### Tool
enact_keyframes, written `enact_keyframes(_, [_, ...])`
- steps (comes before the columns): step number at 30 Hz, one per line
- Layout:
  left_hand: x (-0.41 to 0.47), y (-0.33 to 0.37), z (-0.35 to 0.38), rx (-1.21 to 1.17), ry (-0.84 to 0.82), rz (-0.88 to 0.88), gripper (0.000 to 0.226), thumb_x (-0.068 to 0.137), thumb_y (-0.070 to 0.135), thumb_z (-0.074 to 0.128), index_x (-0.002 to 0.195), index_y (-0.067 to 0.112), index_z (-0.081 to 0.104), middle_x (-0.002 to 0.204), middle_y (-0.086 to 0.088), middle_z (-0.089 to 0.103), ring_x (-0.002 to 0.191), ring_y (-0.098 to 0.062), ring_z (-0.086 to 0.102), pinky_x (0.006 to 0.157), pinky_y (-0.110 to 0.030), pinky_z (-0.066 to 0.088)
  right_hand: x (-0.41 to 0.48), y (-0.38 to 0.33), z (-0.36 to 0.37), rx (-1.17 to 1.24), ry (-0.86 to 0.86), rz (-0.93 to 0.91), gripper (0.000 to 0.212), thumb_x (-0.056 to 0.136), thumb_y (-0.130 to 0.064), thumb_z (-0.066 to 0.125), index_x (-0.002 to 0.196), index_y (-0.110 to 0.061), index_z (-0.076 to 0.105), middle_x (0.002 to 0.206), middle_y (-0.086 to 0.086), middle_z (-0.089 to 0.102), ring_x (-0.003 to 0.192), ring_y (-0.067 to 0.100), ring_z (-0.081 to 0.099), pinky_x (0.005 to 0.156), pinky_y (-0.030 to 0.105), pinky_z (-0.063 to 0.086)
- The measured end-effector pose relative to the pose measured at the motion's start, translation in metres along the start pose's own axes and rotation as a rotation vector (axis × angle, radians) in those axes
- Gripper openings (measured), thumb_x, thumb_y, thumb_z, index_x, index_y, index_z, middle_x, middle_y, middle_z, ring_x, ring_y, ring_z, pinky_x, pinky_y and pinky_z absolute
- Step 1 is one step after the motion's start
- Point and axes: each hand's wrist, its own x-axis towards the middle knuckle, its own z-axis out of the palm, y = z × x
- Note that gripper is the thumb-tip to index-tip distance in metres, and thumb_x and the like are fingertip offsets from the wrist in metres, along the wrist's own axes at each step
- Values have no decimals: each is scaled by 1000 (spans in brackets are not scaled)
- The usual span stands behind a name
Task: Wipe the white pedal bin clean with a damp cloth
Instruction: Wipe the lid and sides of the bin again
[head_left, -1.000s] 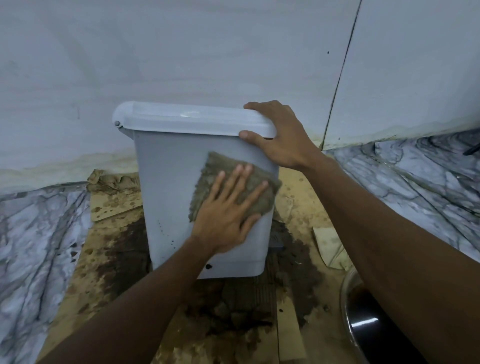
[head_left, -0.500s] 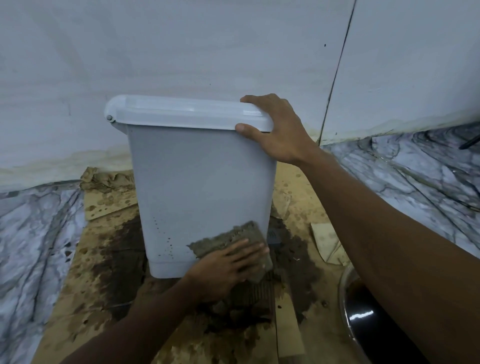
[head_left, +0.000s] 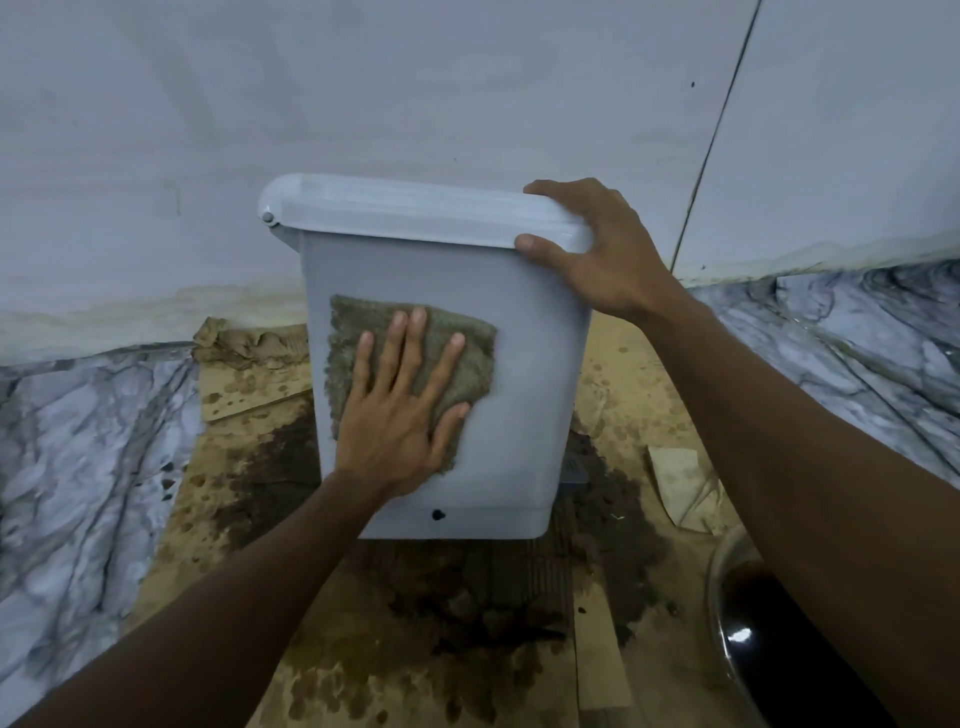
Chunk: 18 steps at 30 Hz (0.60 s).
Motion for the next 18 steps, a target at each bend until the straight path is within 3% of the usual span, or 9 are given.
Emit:
enact_keyframes(6, [-86,21,26,7,-203,388,69,102,49,35,161,21,14,168,-15,4,156,-30,-1,125,-50,-3,2,-1,-1,51,-8,26,52,85,-52,71,133,-36,60,132,-11,57,127,15,47,108,35,39])
enact_keyframes(9, [-67,18,19,-11,-219,425,68,102,50,36,161,23,16,168,-13,7,156,-26,-1,126,-47,-4,2,-2,-1,76,-2,36,51,84,-52,72,132,-36,61,132,-11,57,127,15,47,108,36,40])
enact_keyframes(11, [-29,9,7,-58,-151,283,69,102,51,36,161,23,16,168,-13,5,156,-26,-4,126,-46,-5,3,-3,-2,84,-5,34,51,84,-50,73,131,-35,61,132,-11,58,127,15,47,108,36,39])
enact_keyframes(14, [24,-13,-12,-47,14,-90,70,102,53,34,161,20,16,167,-15,1,155,-28,-6,125,-49,-3,3,-5,-2,85,-10,29,52,84,-49,74,132,-34,61,132,-10,58,127,16,48,108,34,39])
enact_keyframes(18, [22,-15,-10,-161,197,-572,72,103,47,41,160,10,19,165,-25,10,154,-40,6,123,-56,12,4,-6,0,82,-12,21,53,83,-52,74,131,-34,62,132,-9,59,127,17,49,107,35,41])
